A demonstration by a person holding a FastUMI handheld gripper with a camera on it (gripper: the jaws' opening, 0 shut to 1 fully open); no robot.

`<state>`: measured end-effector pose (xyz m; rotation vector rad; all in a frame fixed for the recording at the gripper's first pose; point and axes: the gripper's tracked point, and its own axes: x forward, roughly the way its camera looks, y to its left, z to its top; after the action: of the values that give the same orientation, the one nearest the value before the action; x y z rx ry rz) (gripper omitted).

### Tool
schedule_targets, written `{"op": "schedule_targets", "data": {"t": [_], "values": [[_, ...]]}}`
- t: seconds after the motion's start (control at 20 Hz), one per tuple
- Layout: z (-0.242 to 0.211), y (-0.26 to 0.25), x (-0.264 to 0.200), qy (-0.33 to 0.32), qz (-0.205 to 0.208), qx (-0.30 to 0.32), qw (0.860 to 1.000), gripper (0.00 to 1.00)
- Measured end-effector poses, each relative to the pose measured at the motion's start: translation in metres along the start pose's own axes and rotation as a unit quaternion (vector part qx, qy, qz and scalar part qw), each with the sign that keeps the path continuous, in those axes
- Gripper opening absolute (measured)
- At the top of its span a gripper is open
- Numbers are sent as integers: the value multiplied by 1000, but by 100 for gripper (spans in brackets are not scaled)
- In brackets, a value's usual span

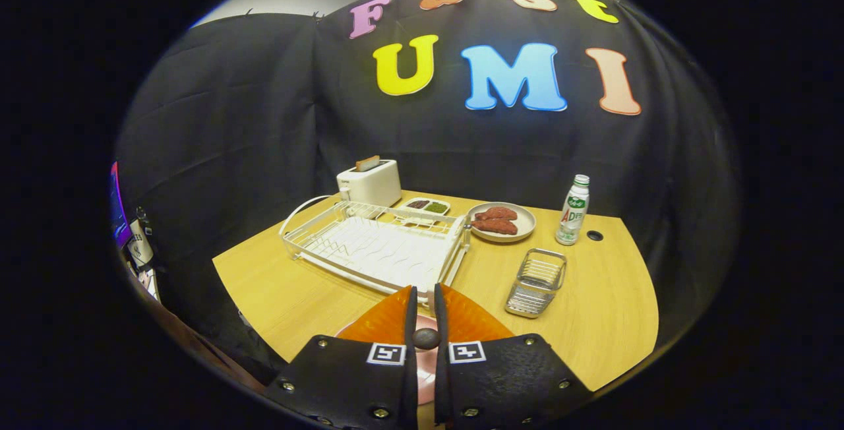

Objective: Take the plate from the dish rack, then take the spoon from the basket and place it into the plate.

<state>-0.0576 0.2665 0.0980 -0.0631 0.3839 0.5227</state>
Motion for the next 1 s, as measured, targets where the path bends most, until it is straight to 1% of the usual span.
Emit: {"op": "schedule_targets", "data": {"t": [0.25,0.5,0.6,0.65,0.7,0.75,0.8,0.85,1.0], "values": [[-8,33,24,24,51,-21,998,10],[-20,52,41,50,77,-32,995,10],[-27,58,50,64,80,-31,994,10],[-30,58,54,71,79,-32,994,13],[-29,56,56,73,75,-36,994,14],[-24,51,57,71,66,-42,994,16],[-18,52,57,63,69,-43,995,17],[-11,49,55,55,64,-43,996,23],[10,37,47,30,46,-46,997,25]]}}
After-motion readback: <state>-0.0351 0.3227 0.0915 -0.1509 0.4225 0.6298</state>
